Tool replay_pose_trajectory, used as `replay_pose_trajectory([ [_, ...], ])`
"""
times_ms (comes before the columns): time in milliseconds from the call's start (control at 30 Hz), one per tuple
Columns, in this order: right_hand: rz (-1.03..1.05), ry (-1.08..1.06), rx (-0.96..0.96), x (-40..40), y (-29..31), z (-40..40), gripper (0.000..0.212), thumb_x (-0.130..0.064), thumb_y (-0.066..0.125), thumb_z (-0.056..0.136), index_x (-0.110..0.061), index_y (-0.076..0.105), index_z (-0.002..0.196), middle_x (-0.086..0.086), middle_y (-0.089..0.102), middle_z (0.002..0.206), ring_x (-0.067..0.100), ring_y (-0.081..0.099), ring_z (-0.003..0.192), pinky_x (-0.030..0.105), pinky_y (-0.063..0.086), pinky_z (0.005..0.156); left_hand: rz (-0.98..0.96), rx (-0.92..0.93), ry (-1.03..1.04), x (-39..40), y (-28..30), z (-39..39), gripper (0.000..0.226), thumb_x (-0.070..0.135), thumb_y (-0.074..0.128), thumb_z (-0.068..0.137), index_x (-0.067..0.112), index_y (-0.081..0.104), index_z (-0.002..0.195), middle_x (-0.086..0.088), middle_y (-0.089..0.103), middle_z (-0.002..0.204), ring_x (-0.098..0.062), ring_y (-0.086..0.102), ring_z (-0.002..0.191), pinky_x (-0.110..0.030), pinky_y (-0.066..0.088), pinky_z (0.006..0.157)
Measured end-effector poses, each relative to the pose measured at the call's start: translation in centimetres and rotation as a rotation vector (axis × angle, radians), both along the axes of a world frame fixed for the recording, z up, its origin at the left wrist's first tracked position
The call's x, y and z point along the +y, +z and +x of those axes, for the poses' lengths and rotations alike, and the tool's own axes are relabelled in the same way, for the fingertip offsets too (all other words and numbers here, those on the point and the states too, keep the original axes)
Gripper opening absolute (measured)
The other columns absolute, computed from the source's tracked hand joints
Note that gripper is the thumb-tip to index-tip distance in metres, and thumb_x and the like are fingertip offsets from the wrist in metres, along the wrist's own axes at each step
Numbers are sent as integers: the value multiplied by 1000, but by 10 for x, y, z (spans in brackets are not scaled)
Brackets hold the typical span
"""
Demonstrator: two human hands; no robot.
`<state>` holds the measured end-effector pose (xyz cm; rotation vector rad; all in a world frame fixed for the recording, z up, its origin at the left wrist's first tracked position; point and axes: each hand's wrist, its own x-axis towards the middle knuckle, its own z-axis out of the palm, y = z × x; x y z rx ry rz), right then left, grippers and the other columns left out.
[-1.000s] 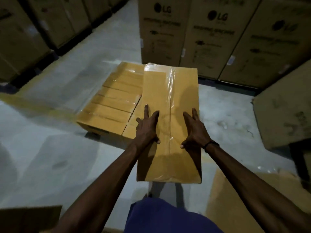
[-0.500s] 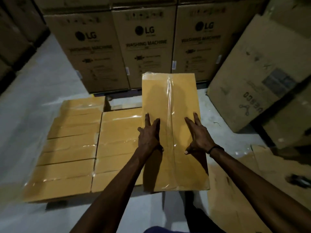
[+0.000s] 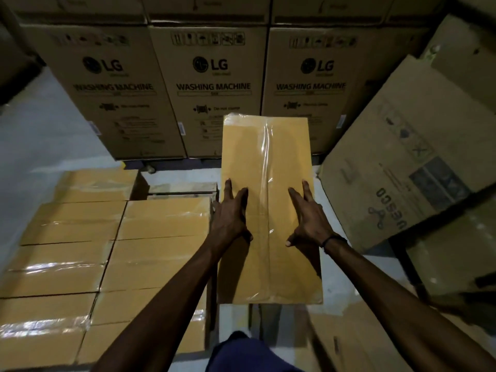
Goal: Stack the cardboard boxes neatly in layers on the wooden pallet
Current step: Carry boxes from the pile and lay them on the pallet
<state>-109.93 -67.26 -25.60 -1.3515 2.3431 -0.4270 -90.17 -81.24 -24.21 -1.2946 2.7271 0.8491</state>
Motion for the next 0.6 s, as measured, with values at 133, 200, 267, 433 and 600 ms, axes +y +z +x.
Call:
replay_pose_trajectory([
  [133,-14,53,-4,-60,0,-48,165,-44,105,28,-33,12,164,-10,-22,169,48,24,150,59,40,113,0,-7,60,-49,-1,-42,145,30,104,44,35,19,161,-2,-22,168,-55,15,147,-66,30,117],
  [200,-6,89,-2,-95,-2,-68,163,-43,105,30,-33,12,164,-9,-23,168,47,22,151,59,40,114,4,-12,95,-76,-6,-58,146,31,104,43,34,18,161,-2,-23,168,-54,14,148,-66,30,117],
  [267,1,142,9,-134,-5,-89,162,-43,105,32,-32,11,164,-8,-24,169,47,20,152,59,37,116,2,-13,133,-106,-11,-74,146,34,104,43,34,17,161,-2,-23,168,-57,16,147,-66,32,116],
  [433,16,239,9,-236,-7,-133,160,-39,105,34,-33,12,163,-9,-23,168,48,14,153,64,37,115,-12,-7,228,-185,-21,-106,145,37,104,44,34,16,160,-4,-22,168,-58,20,146,-66,30,114],
  [600,47,337,-22,-331,-3,-172,161,-35,106,34,-33,12,164,-10,-23,168,46,6,154,65,30,118,7,6,326,-250,-20,-135,142,34,103,49,31,15,161,-6,-20,169,-60,23,142,-67,35,112],
])
